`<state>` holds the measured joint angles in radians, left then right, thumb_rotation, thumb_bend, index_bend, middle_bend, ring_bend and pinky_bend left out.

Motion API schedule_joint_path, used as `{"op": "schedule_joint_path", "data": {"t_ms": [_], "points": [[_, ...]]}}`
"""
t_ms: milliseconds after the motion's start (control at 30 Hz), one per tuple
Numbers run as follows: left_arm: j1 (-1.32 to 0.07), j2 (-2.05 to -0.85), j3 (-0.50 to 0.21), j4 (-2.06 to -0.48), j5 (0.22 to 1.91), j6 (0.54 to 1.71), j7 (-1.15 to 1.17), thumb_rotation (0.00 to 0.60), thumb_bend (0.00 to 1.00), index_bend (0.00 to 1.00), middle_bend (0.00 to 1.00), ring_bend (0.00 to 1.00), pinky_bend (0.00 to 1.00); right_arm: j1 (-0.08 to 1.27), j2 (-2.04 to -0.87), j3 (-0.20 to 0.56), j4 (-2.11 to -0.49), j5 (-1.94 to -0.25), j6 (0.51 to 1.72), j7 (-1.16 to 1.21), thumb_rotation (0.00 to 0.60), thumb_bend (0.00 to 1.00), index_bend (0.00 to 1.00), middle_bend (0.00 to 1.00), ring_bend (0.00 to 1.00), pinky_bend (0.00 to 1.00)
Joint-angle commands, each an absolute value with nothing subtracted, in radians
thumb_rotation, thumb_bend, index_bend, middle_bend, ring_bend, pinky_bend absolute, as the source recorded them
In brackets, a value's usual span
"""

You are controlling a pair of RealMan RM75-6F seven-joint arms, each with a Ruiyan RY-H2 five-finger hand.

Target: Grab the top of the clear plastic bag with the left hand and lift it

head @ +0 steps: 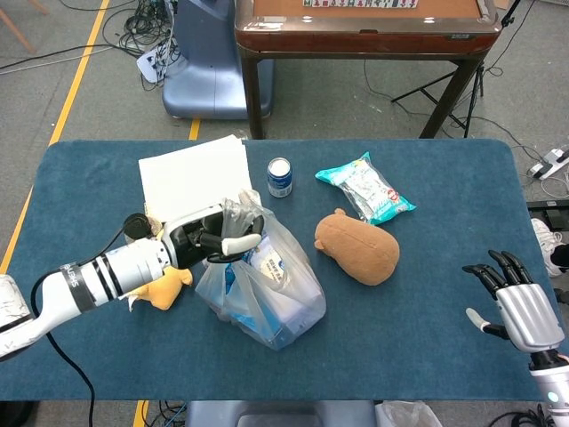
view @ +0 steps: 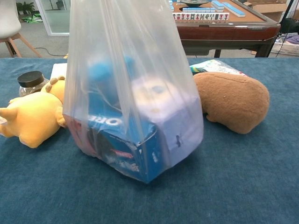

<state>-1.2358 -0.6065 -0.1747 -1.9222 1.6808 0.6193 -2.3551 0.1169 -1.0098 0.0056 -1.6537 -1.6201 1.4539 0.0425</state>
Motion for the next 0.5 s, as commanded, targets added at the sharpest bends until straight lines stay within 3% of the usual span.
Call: {"op": "schedule_joint_path", "data": {"t_ms": [33,500], "points": [[-1.209,-0.575,-0.183,-1.937,1.649,0.648,-2.338,0.6,0.35,0.61,0.79,0.86,1.0,0.116,-1.01,0.005,-1.655,-1.622,1.455,0.042,0.6,0.24,0.26,0.3,0.08,0.1],[-1.118,-0.465,-0.231,-1.946,1.618,0.724,-2.342,0.6,0.36,0.6,0.79,0.87,1.0,0.12,-1.008,0.006,-1.668,-1.624,1.451,0.031,0.6,0.24,0.26,0.3,0.08,0.1]]}}
